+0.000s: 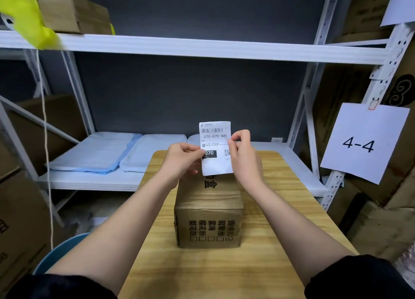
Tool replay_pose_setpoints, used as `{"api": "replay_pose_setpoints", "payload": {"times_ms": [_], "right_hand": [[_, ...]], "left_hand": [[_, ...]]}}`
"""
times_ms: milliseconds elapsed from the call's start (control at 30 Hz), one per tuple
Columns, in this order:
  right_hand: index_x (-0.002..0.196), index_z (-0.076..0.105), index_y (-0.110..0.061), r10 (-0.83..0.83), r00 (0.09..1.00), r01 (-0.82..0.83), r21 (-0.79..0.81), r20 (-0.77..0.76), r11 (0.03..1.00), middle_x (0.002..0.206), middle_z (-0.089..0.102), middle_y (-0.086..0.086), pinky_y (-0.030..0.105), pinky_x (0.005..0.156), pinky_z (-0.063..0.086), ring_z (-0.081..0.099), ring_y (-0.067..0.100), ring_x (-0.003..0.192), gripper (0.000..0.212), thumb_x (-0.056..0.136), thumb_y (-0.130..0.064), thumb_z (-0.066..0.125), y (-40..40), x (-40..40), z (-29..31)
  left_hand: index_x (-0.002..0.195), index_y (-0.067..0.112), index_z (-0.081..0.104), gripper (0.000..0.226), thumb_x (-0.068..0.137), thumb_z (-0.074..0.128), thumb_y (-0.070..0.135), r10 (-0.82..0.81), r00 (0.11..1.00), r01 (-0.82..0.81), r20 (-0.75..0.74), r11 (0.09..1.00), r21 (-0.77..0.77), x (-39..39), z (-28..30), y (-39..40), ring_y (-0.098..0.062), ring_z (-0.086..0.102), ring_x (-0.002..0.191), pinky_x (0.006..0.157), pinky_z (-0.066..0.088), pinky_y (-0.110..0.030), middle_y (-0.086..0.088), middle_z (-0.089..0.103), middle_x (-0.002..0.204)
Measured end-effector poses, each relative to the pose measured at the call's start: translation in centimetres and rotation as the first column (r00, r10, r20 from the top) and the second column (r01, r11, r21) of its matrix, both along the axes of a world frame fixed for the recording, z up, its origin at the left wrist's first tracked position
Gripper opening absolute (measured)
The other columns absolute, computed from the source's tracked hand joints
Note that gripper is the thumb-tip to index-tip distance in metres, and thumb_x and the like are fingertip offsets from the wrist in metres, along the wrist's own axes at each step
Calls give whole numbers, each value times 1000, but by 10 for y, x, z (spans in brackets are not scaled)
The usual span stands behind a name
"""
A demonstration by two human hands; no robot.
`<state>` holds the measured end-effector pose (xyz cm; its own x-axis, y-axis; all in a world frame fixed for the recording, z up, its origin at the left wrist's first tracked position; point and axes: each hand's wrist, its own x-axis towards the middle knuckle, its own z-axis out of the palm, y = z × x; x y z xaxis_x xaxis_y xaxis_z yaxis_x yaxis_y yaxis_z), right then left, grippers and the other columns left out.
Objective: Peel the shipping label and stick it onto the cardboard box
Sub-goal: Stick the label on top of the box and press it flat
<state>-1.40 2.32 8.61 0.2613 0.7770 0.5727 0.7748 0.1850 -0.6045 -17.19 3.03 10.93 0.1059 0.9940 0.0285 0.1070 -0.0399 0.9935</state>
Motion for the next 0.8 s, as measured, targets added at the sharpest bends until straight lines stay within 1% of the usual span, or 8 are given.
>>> {"api": "replay_pose_setpoints", "payload": {"times_ms": [133,233,367,467,533,600,700,800], "right_hand": [[95,38,-22,35,992,-41,-46,-118,998,59,48,-6,30,47,26,40,13,51,7,99,-28,41,3,1,-2],[96,42,-20,68,954,-93,-73,-291,993,57,42,-9,31,49,27,38,12,51,6,97,-25,44,5,-1,-2],[95,46,-17,57,897,-141,-163,-438,977,73,54,-3,32,60,38,48,20,63,7,95,-23,48,8,-6,-2],[94,45,-16,65,883,-186,-218,-465,958,68,55,1,27,46,39,49,22,52,5,95,-20,47,8,-8,-3],[94,42,-15,70,890,-200,-249,-450,948,64,54,2,24,39,38,48,17,43,5,96,-19,45,8,-9,-4],[95,42,-16,60,921,-179,-282,-384,943,63,54,1,28,44,44,51,18,43,4,96,-19,44,9,-10,-5],[96,42,-19,38,978,-107,-336,-205,936,67,54,-2,37,62,48,60,28,62,5,96,-24,42,11,-10,-8],[96,41,-21,7,1000,-18,-394,-30,919,84,57,-2,32,65,38,61,29,83,6,96,-26,39,11,-8,-9]], "left_hand": [[83,15,67,10,84,65,25,42,992,-35,-123,998,59,-3,-2,2,-19,66,77,56,50,-29,-6,72,93],[92,20,66,18,84,62,35,118,955,-79,-270,985,152,-3,-4,4,-23,67,66,62,55,-36,6,68,88],[83,11,62,22,90,57,31,33,989,-19,-141,995,102,-4,-8,5,-19,59,59,48,49,-27,-2,63,79],[77,9,62,18,87,62,25,80,980,-58,-183,991,122,-5,-14,11,-24,56,55,52,47,-31,-4,63,74],[77,10,63,18,86,64,25,132,962,-96,-239,983,155,-5,-18,13,-22,53,49,57,48,-35,0,62,69],[77,12,63,18,86,63,28,181,925,-116,-334,972,204,-4,-20,13,-18,52,46,59,47,-32,4,62,68],[72,18,60,19,86,61,30,246,836,-122,-491,955,271,-2,-26,12,-16,55,49,58,43,-28,0,66,71],[71,18,61,18,85,60,29,235,795,-110,-559,962,249,0,-28,15,-16,55,45,60,48,-28,-1,64,63]]}}
